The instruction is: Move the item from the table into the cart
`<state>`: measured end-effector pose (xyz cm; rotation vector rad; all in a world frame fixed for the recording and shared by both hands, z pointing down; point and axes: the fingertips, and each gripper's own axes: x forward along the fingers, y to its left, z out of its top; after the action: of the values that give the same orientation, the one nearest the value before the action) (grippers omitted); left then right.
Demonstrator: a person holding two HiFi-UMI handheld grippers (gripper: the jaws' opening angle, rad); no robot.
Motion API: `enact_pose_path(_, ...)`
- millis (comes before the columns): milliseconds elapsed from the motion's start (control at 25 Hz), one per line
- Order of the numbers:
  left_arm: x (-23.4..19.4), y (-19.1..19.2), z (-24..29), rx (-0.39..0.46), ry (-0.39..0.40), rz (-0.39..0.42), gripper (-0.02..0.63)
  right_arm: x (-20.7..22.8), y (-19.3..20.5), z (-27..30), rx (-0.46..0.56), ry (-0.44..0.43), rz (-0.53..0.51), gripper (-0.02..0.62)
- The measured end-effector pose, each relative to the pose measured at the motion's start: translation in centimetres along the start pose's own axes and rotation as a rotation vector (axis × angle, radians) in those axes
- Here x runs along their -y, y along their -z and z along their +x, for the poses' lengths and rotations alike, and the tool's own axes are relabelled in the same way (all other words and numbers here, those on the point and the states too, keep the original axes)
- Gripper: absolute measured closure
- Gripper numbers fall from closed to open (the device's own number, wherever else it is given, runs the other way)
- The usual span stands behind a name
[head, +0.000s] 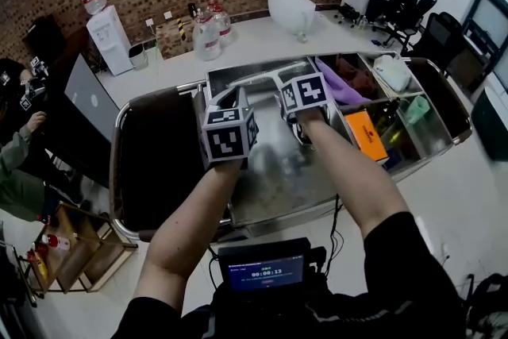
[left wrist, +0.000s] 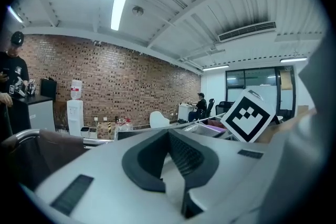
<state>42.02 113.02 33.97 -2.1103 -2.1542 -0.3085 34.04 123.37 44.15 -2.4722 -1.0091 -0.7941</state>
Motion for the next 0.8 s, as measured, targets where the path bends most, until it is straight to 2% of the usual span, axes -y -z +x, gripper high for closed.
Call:
enact_pose_path(400,0.5,1.5,2.1,-0.017,0.013,-0.003,0.604,2.0,1.6,3.4,-0.055,0.014,0.091,0.517)
enact_pose_path(600,0.4,1.5,2.0,-0.017,0.014,-0.004,0.604,2.5,1.9,4.1,-0.077,0.035,0.089,0.517)
enact_pose_path(800,-0.3,1.1,2.1,0.007,-0.013,-0.015,0.604,1.6,0.8,5.0,-0.039,0.012,0.085,0.517)
